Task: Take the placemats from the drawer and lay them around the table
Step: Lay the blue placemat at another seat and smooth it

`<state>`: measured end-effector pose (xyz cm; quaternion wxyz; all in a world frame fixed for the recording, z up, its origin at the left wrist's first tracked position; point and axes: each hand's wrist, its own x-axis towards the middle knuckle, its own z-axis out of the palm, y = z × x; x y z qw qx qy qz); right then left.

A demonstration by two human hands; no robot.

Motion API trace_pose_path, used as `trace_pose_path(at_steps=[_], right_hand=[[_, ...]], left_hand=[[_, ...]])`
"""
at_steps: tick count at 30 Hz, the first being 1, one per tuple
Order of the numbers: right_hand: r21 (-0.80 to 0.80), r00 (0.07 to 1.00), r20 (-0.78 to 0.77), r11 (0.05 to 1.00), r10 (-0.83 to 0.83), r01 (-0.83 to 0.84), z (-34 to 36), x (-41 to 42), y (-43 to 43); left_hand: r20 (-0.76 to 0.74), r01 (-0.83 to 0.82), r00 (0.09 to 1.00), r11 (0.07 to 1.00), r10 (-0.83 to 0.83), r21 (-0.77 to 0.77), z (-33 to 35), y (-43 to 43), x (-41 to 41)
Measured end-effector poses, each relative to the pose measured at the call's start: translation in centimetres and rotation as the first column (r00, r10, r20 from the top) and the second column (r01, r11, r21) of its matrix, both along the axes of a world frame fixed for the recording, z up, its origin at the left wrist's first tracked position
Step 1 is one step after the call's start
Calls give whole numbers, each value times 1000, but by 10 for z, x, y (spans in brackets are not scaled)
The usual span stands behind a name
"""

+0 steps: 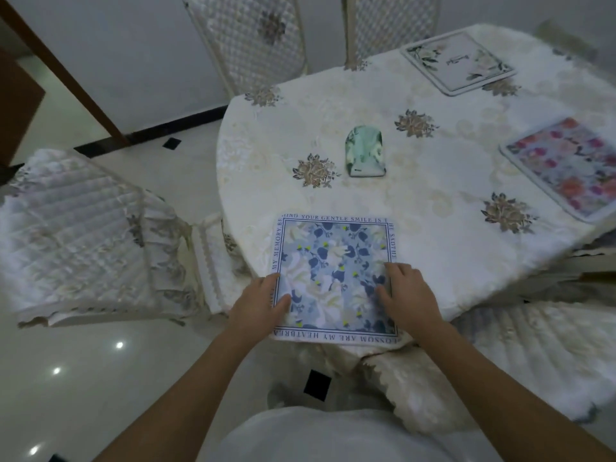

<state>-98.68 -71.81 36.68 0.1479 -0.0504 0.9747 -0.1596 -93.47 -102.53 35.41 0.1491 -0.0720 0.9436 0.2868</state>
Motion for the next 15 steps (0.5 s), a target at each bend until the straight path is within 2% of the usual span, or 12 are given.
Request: trace_pose_path(at_steps=[3,6,11,15], right_hand=[[38,999,46,999,-15,14,-14,-15,11],[6,998,60,1000,-17,16,-23,-20,18],[-211,991,89,971,-99,116,-31,-21,27],[-320,981,107,929,-160,187,-33,-22,27]], left_hand=[[-4,-141,990,989,142,43,-7,7,-3],[-18,-278,960,959,279,62,-10,12,-8],[-125,-376,914,922,385,94,-12,17,-8],[-118,-448,876,881,467,153,-10,19,0]])
